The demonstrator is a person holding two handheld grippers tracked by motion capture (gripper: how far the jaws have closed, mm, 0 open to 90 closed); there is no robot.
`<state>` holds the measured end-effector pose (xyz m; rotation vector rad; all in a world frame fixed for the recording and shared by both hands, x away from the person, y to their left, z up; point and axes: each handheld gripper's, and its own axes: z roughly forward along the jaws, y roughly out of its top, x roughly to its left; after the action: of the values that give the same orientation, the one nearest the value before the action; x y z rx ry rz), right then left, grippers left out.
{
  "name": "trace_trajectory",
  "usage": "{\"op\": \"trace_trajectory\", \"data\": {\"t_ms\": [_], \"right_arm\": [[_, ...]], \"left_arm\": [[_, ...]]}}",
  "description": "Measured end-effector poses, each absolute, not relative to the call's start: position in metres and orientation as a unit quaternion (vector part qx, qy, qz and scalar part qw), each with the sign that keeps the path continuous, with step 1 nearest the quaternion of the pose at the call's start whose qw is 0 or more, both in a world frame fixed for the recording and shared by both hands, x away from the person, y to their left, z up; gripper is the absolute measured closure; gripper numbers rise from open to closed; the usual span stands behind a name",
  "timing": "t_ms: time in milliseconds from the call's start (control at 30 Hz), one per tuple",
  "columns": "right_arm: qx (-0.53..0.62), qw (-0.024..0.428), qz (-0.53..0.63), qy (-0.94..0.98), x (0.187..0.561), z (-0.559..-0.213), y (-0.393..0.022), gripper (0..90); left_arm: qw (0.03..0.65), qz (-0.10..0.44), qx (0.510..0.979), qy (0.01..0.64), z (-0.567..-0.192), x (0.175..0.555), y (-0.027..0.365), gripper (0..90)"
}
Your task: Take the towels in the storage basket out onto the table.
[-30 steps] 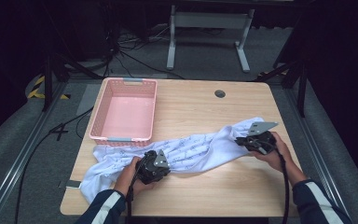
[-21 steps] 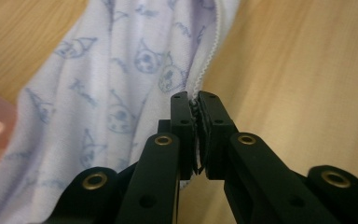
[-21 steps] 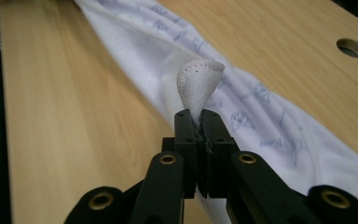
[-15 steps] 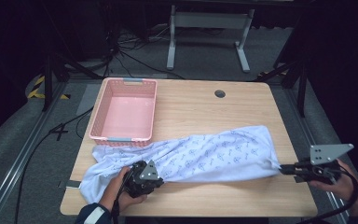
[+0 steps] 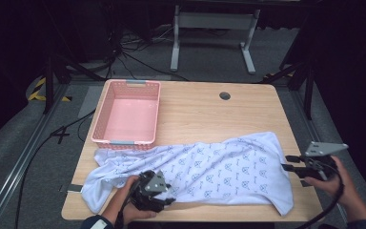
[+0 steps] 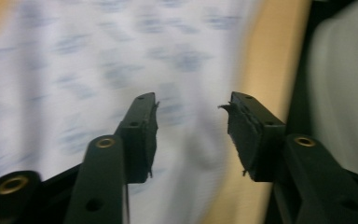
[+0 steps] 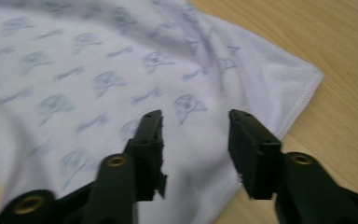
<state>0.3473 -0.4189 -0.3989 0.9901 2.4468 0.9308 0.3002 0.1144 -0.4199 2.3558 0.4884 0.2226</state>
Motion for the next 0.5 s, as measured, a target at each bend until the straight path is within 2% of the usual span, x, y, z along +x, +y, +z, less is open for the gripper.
{"op": "trace_trajectory", "data": {"t_ms": [33,100,233,300,367,500], "right_arm": [[0.361,0.168,0.321,0.859,0.356,-0.406,-0.413,60.3],[0.367,0.154,0.325,0.858,0.370,-0.419,-0.401,62.2],[0.389,0.143,0.317,0.853,0.393,-0.437,-0.386,71.7],[0.392,0.148,0.309,0.854,0.396,-0.440,-0.384,73.9],[0.397,0.155,0.301,0.853,0.415,-0.446,-0.386,81.8],[0.417,0.182,0.288,0.843,0.444,-0.446,-0.394,85.1]], "left_arm": [[0.354,0.104,0.903,0.220,-0.421,0.306,0.126,53.0],[0.323,0.140,0.899,0.261,-0.424,0.314,0.142,54.0],[0.308,0.130,0.890,0.311,-0.434,0.326,0.163,60.7],[0.300,0.128,0.888,0.323,-0.439,0.328,0.166,60.5],[0.285,0.103,0.900,0.315,-0.446,0.328,0.163,63.4],[0.276,0.089,0.908,0.303,-0.452,0.321,0.147,63.0]]}}
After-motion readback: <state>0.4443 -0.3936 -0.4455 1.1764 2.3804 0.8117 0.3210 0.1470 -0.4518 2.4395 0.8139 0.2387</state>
